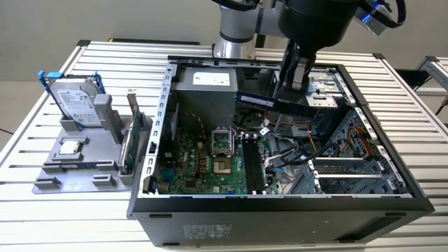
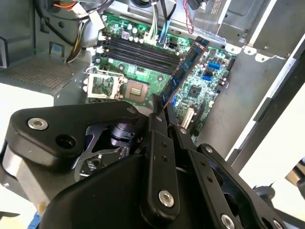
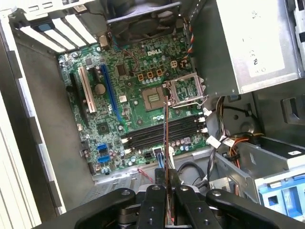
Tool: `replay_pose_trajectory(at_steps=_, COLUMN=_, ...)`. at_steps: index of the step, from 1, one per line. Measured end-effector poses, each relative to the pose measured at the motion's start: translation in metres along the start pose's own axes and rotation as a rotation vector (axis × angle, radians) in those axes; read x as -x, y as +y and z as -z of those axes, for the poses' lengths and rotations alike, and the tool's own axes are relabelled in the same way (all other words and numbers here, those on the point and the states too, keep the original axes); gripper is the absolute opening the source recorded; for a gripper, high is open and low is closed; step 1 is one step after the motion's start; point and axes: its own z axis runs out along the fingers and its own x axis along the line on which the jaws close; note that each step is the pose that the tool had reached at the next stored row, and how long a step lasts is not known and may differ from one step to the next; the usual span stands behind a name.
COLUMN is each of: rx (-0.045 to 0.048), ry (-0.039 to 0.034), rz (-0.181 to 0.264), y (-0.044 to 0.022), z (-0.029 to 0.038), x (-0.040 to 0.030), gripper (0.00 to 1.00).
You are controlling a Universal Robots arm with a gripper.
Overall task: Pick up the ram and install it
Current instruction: 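Pick up the ram and move it above insertion slot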
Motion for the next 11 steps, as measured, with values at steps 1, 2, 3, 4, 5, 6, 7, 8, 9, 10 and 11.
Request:
replay_pose_trajectory(at_steps=1, rx=-0.0002, ry=-0.0001, rz=-0.010, y=-0.0002, z=-0.0001, x=0.0001, gripper=0.00)
replay_pose_trajectory(at_steps=2, rx=-0.0004, ry=-0.0001, rz=-0.020, y=-0.0003, z=-0.0001, x=0.0001, gripper=0.00)
replay_pose_trajectory(at_steps=3, rx=-0.0005, ry=-0.0002, rz=-0.030, y=-0.0005, z=-0.0001, x=0.0002, gripper=0.00)
replay_pose_trajectory(at_steps=4, rx=-0.0006, ry=-0.0003, rz=-0.040, y=-0.0006, z=-0.0002, x=0.0002, gripper=0.00)
replay_pose_trajectory(at_steps=5, rx=-0.0008, ry=-0.0004, rz=-0.050, y=-0.0008, z=-0.0002, x=0.0002, gripper=0.00)
replay_pose_trajectory(at_steps=6, rx=-0.0010, ry=-0.0005, rz=-0.060, y=-0.0009, z=-0.0003, x=0.0003, gripper=0.00)
replay_pose_trajectory(at_steps=7, rx=-0.0012, ry=-0.0005, rz=-0.070, y=-0.0011, z=-0.0003, x=0.0003, gripper=0.00)
replay_pose_trajectory(at_steps=8, rx=-0.0014, ry=-0.0006, rz=-0.080, y=-0.0012, z=-0.0004, x=0.0004, gripper=0.00)
replay_pose_trajectory(at_steps=9, rx=-0.0015, ry=-0.0007, rz=-0.091, y=-0.0012, z=-0.0005, x=0.0004, gripper=0.00)
replay_pose_trajectory(at_steps=10, rx=-0.0018, ry=-0.0008, rz=-0.103, y=-0.0013, z=-0.0005, x=0.0004, gripper=0.00)
replay_pose_trajectory(at_steps=11, rx=-0.0019, ry=-0.0009, rz=-0.115, y=-0.0014, z=-0.0006, x=0.0004, gripper=0.00)
